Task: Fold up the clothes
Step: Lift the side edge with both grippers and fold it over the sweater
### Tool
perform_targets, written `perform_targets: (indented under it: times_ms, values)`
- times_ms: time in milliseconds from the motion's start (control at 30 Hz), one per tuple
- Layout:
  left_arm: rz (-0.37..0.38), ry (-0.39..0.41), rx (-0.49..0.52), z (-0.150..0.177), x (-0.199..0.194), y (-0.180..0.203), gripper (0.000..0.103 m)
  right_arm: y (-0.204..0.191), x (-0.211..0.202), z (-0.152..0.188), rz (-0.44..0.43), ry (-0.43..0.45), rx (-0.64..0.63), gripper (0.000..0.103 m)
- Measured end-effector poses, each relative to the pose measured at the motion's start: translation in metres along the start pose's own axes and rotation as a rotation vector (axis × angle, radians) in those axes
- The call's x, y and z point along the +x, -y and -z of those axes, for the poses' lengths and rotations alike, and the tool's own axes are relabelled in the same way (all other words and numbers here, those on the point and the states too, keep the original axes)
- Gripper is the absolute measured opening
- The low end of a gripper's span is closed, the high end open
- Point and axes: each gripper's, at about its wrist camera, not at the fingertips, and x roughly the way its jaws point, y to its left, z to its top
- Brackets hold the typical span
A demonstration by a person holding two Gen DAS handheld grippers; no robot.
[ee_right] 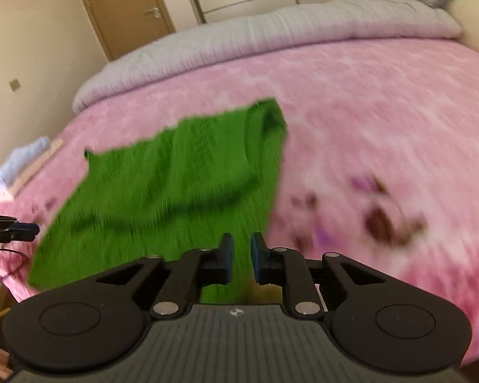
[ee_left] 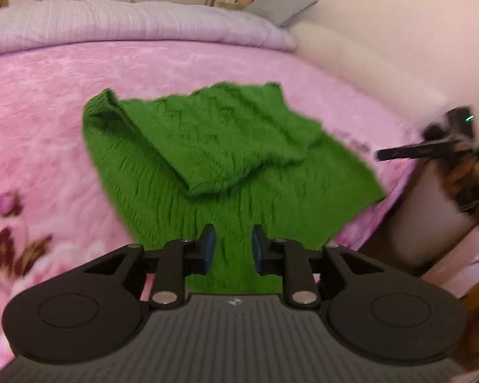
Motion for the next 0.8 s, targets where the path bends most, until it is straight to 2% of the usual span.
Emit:
perform_targets:
  times_ms: [67,133,167,200,333,400,467,600,633,667,700,733,767,800]
  values:
    - [-0.048,-0.025,0.064,0.004,0.003,0.017,0.031,-0.011,-0.004,0.007,0.074,-0.012,-0.061,0.023]
    - [-0.097,-0.049,0.129,0.009,0.006,0.035,0.035,-0.025,-0.003,0.005,0.099,0.007,-0.168,0.026]
    - [-0.121,-0.062,0.161,0.011,0.008,0.044,0.037,-0.033,0.000,0.003,0.115,0.020,-0.235,0.034]
    - [-0.145,-0.074,0.193,0.013,0.010,0.052,0.037,-0.041,0.003,0.001,0.142,0.032,-0.307,0.040]
    - [-0.206,-0.155,0.390,0.014,0.038,0.069,0.038,-0.069,0.036,-0.001,0.213,0.027,-0.594,0.042]
    - [-0.224,-0.182,0.463,0.016,0.050,0.071,0.038,-0.081,0.055,0.003,0.256,0.017,-0.748,0.055]
    - [-0.236,-0.199,0.525,0.019,0.060,0.072,0.039,-0.088,0.073,0.011,0.304,0.016,-0.913,0.061]
    - [-0.236,-0.197,0.621,0.024,0.075,0.073,0.040,-0.091,0.102,0.017,0.343,0.013,-1.097,0.063]
    - [-0.229,-0.201,0.629,0.022,0.076,0.072,0.035,-0.091,0.108,0.017,0.346,0.014,-1.127,0.063]
    - [-0.226,-0.203,0.636,0.021,0.076,0.071,0.020,-0.092,0.112,0.017,0.348,0.018,-1.149,0.057]
    - [-0.230,-0.200,0.642,0.019,0.074,0.068,0.010,-0.092,0.116,0.015,0.349,0.016,-1.166,0.044]
    - [-0.234,-0.196,0.648,0.016,0.072,0.066,0.010,-0.093,0.117,0.013,0.347,0.008,-1.170,0.032]
    - [-0.244,-0.190,0.652,0.014,0.068,0.064,0.009,-0.096,0.114,0.011,0.346,0.014,-1.167,0.007]
    - [-0.263,-0.180,0.653,0.012,0.061,0.062,0.008,-0.098,0.111,0.010,0.344,0.019,-1.163,0.008]
